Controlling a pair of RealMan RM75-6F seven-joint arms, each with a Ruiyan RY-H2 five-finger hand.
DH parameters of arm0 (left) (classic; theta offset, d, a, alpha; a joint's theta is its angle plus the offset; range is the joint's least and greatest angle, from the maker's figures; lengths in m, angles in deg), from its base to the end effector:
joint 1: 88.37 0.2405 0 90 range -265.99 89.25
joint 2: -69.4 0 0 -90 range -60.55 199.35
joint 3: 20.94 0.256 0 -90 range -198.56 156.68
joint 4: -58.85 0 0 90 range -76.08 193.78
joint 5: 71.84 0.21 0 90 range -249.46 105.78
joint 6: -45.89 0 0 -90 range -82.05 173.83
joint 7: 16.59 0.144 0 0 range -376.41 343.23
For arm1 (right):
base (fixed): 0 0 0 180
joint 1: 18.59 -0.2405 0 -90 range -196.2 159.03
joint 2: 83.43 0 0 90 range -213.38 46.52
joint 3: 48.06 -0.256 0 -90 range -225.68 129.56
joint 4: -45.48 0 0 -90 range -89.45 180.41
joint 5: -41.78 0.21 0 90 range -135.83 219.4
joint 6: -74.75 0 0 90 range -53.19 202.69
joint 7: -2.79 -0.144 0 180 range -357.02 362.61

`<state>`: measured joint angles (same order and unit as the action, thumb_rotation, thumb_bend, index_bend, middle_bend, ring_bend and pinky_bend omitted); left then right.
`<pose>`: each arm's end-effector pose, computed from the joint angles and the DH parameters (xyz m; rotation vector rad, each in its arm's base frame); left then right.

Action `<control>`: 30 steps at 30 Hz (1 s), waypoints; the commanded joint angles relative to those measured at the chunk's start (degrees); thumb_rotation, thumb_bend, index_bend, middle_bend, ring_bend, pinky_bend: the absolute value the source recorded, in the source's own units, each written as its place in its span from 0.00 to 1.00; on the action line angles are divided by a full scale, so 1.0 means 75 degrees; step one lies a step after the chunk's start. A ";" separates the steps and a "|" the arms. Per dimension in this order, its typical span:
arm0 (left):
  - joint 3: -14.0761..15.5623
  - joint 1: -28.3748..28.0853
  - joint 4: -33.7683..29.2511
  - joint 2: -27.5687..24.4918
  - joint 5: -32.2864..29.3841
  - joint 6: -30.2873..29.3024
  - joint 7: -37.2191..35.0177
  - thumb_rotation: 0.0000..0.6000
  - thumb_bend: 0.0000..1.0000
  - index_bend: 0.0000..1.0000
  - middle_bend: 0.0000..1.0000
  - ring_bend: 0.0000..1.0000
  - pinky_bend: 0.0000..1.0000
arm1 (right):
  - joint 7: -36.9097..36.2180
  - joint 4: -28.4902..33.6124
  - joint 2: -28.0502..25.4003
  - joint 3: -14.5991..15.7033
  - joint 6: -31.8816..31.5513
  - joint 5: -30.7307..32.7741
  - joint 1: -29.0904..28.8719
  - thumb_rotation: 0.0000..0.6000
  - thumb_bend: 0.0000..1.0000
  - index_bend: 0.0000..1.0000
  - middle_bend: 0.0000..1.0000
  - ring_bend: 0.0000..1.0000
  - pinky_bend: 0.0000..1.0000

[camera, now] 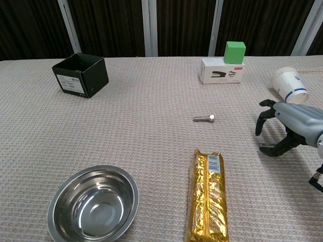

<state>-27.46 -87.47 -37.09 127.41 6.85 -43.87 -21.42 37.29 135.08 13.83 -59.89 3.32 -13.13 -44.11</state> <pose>-0.3283 0.1593 0.2141 -1.1303 -0.9138 -0.8980 -0.2055 -0.2772 -0.0272 1.4706 -1.1315 0.7585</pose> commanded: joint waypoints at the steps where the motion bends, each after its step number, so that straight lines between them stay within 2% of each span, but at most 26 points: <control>1: -0.0011 -0.0001 0.0007 -0.0005 -0.0021 0.0009 -0.0015 1.00 0.04 0.17 0.11 0.01 0.03 | -0.0015 -0.0071 0.0049 0.0003 -0.0001 0.0033 -0.0018 1.00 0.32 0.48 0.00 0.02 0.00; 30: -0.0122 0.0006 0.0005 0.0060 -0.0245 -0.0028 0.0171 1.00 0.06 0.17 0.11 0.01 0.03 | -0.0261 -0.0314 0.0073 0.0064 0.0061 0.0111 -0.0047 1.00 0.35 0.55 0.00 0.02 0.00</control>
<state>-28.38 -87.42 -37.05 127.86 5.00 -44.08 -20.14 35.33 132.73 14.37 -59.41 3.78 -12.30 -44.46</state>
